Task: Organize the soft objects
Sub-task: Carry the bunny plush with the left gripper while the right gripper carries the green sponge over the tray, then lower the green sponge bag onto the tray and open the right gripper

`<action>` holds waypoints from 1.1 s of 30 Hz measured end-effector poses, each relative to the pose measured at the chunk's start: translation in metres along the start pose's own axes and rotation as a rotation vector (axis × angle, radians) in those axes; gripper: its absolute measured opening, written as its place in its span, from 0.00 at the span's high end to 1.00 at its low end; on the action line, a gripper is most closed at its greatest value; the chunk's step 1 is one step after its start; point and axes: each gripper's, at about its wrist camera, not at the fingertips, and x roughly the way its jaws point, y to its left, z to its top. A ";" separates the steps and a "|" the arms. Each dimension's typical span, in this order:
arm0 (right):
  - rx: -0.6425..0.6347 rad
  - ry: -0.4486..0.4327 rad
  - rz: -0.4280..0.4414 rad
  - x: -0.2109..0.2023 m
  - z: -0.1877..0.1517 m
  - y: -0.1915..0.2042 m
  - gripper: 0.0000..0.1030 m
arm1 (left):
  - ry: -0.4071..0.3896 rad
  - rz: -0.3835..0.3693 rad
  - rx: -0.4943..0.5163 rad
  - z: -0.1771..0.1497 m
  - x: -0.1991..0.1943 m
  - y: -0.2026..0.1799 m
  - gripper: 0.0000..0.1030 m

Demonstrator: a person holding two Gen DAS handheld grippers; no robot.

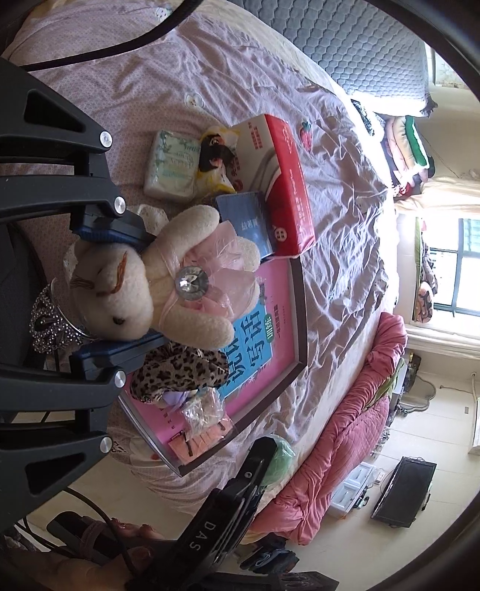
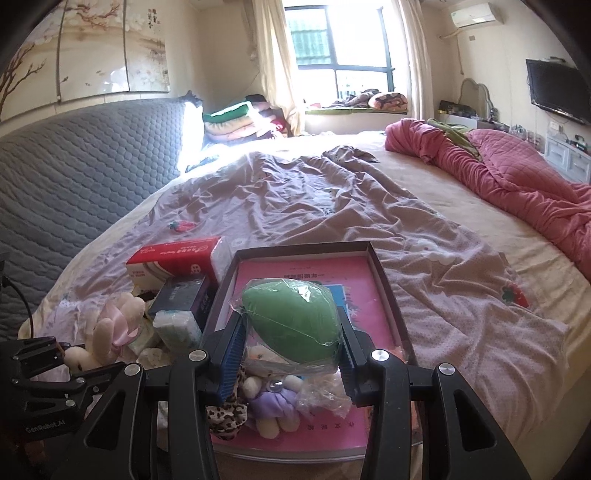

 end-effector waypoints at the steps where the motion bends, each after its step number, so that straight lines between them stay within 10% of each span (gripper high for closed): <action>1: 0.001 -0.001 -0.008 -0.001 -0.001 -0.002 0.55 | 0.004 -0.002 0.002 0.000 0.002 -0.001 0.60; 33: 0.109 0.124 -0.091 0.023 -0.034 -0.065 0.55 | 0.143 -0.011 0.065 0.009 0.077 -0.046 0.60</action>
